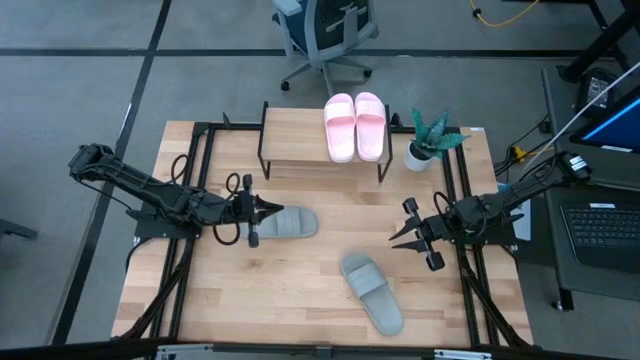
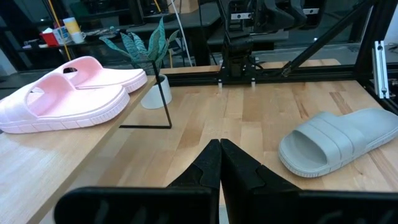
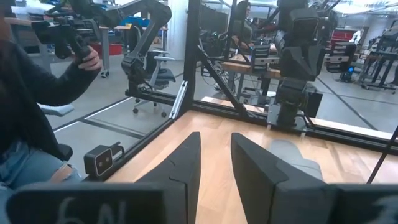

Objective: Pick and place slides into the shelf
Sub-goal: Put the left gray slipper on the shelf

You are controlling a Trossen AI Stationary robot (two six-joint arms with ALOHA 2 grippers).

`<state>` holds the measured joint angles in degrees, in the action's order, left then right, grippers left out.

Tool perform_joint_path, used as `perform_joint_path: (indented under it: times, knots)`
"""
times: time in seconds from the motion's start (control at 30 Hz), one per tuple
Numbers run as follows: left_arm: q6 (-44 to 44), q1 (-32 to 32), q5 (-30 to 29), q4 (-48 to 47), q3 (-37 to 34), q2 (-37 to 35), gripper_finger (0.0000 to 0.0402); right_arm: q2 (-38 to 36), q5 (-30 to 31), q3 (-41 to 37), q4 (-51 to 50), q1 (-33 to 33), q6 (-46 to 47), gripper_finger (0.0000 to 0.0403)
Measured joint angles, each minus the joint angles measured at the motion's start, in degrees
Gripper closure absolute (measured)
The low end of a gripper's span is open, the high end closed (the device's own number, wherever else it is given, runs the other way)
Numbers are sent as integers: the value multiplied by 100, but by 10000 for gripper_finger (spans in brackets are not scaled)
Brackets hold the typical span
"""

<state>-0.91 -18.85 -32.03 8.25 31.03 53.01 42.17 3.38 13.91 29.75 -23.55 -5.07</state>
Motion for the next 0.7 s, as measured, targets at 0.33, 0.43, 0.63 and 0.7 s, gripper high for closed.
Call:
perform_joint_path:
  times: [0.33, 0.43, 0.63, 0.7]
  knots:
    - [-2, 4, 0, 0, 0, 0, 399, 0, 2, 0, -8, 26, -304, 312]
    - [-134, 4, 131, 69, 0, 0, 399, 0, 2, 0, -8, 26, -429, 312]
    - [-325, 33, 904, 407, 2, 0, 399, 0, 2, 2, -47, 28, -463, 312]
    - [-339, 30, 909, 426, 2, 0, 399, -2, 2, 2, -45, 35, -463, 312]
